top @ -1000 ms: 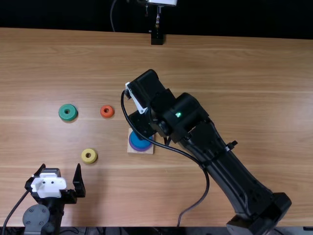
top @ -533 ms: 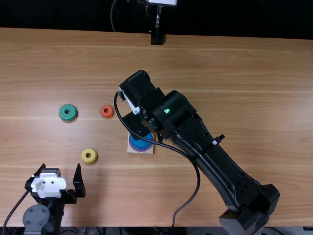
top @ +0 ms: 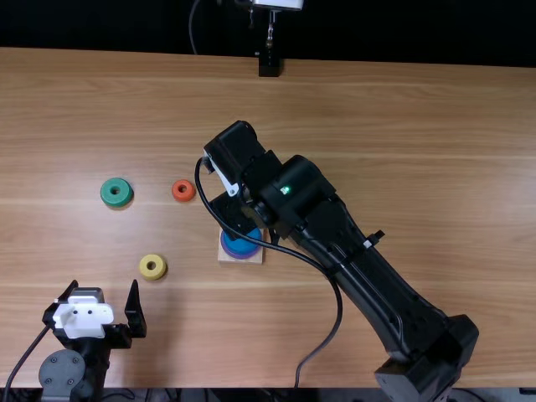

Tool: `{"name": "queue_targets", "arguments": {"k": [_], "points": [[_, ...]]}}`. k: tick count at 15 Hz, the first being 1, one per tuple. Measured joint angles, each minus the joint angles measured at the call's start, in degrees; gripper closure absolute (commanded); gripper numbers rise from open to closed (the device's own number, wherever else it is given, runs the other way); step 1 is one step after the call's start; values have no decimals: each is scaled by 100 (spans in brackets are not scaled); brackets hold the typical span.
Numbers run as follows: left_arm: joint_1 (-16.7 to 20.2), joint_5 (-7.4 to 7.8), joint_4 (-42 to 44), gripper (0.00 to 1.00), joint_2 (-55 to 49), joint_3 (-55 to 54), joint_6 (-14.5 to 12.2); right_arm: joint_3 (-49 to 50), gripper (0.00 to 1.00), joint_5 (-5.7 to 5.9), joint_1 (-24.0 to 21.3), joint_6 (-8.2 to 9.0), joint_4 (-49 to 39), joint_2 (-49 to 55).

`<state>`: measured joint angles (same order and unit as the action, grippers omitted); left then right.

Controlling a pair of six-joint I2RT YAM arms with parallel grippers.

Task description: Build the Hanoi tower: stack the rings onto the peg from bottom to top in this color order: purple, dark blue, light blue, dark green, light green, yellow, orange.

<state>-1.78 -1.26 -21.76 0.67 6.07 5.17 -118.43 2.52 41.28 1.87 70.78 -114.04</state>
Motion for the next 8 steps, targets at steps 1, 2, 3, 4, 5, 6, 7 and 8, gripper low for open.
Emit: {"name": "queue_targets", "arguments": {"k": [1, 2, 3, 4, 5, 6, 7, 8], "points": [[0, -2, 2, 0, 0, 0, 0, 33, 100, -2, -2, -2, -7, 0], [0, -2, 0, 0, 0, 0, -2, 90, 100, -17, 0, -2, -7, 0], [0, -2, 0, 0, 0, 0, 0, 223, 100, -26, 0, -4, -7, -2], [0, -2, 0, 0, 0, 0, 0, 297, 100, -24, 0, 0, -7, 0], [0, -2, 0, 0, 0, 0, 0, 306, 100, -24, 0, 0, -7, -2], [0, 0, -2, 0, 0, 0, 0, 306, 100, -22, 0, 7, -9, -2], [0, 0, 0, 0, 0, 0, 0, 306, 56, -24, 11, 13, -4, -2], [0, -4, 2, 0, 0, 0, 0, 306, 0, -17, 33, 15, -4, -2]]}}
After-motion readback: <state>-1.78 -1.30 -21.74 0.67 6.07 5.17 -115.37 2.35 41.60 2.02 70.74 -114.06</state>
